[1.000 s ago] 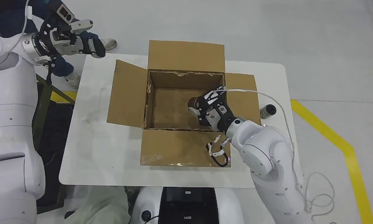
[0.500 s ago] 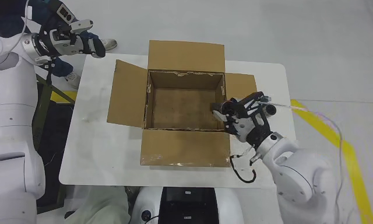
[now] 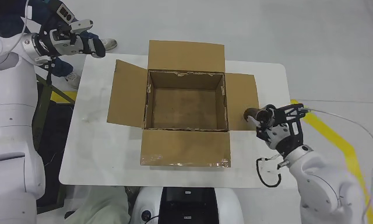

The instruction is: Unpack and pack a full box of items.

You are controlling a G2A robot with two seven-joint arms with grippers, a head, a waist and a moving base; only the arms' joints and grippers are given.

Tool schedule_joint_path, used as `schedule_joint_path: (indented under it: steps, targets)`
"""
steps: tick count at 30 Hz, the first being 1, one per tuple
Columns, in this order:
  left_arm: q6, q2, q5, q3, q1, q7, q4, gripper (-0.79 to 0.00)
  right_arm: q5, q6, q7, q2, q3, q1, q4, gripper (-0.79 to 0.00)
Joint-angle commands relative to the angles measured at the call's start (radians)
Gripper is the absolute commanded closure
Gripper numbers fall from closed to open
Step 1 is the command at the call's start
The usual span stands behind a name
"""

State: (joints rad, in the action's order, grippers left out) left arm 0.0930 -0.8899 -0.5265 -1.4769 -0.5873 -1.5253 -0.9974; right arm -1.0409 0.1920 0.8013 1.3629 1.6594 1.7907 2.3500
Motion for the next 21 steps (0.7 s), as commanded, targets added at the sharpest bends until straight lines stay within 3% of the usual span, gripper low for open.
schedule_joint_path:
  steps: [1, 11, 21]
  targets:
    - [0.0, 0.0, 0.0, 0.0, 0.0, 0.0, 0.0, -0.785, 0.013, -0.007, -0.016, -0.002, 0.038, 0.028, 0.0, 0.0]
    - [0.0, 0.0, 0.0, 0.0, 0.0, 0.0, 0.0, -0.785, 0.062, -0.077, -0.028, -0.008, 0.152, 0.13, -0.009, 0.0]
    - [0.0, 0.0, 0.0, 0.0, 0.0, 0.0, 0.0, -0.785, 0.083, -0.093, -0.032, -0.013, 0.111, 0.142, -0.105, 0.0]
